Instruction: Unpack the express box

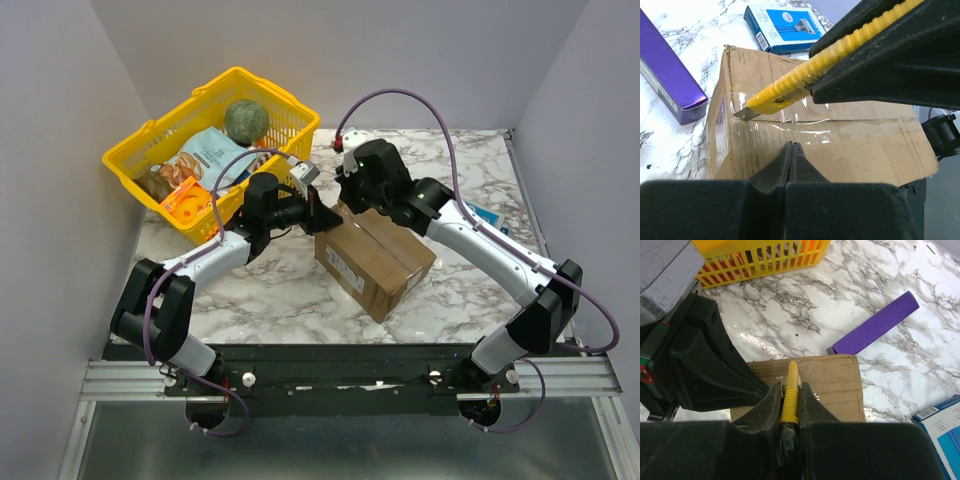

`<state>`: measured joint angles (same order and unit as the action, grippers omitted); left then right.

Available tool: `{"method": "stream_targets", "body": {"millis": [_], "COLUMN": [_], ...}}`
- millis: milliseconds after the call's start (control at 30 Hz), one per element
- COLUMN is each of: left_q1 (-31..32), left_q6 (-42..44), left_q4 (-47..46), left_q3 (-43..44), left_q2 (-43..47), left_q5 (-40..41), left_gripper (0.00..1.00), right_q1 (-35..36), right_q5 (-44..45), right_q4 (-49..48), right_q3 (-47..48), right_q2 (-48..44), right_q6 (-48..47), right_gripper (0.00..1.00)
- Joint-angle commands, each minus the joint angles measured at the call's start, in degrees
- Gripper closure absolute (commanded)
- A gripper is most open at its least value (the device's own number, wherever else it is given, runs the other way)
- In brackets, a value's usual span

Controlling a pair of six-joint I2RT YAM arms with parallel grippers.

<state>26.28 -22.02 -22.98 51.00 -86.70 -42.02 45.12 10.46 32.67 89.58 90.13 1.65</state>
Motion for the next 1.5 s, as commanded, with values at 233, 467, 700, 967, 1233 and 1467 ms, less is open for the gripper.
{"method": "stream_targets", "body": {"millis": [233, 467, 700, 967, 1233, 1467], "left_q1": [-0.3, -0.3, -0.3, -0.3, -0.3, -0.3], "left_q6": [3.8, 4.4, 4.9, 5.7, 6.1, 6.4], "left_q4": [7.8, 8.2, 8.8, 9.5, 10.1, 10.5], "left_q3": [-0.3, -0.2, -0.4, -0.2, -0.3, -0.5], "left_q2": [-2.9, -2.6, -2.4, -2.5, -2.4, -2.5], "left_q5": [7.5, 7.7, 8.3, 9.1, 9.6, 10.3], "left_gripper": [1.0, 1.0, 1.0, 1.0, 1.0, 1.0], "right_q1": [0.8, 0.8, 0.8, 0.8, 0.7, -0.2], "right_q5": [1.2, 0.9, 1.9, 0.5, -0.7, -2.0], "right_q4": [9.7, 12.4, 15.2, 18.6, 23.0, 27.3], "right_q3": [-4.2, -4.5, -4.9, -7.0, -7.4, -6.2], "right_q2": [-5.9, -7.2, -9.7, -12.9, -14.4, -14.7], "right_q6": [-0.2, -0.9, -1.0, -1.0, 0.5, 3.4], "right_gripper": [1.0, 1.0, 1.0, 1.0, 1.0, 1.0]}}
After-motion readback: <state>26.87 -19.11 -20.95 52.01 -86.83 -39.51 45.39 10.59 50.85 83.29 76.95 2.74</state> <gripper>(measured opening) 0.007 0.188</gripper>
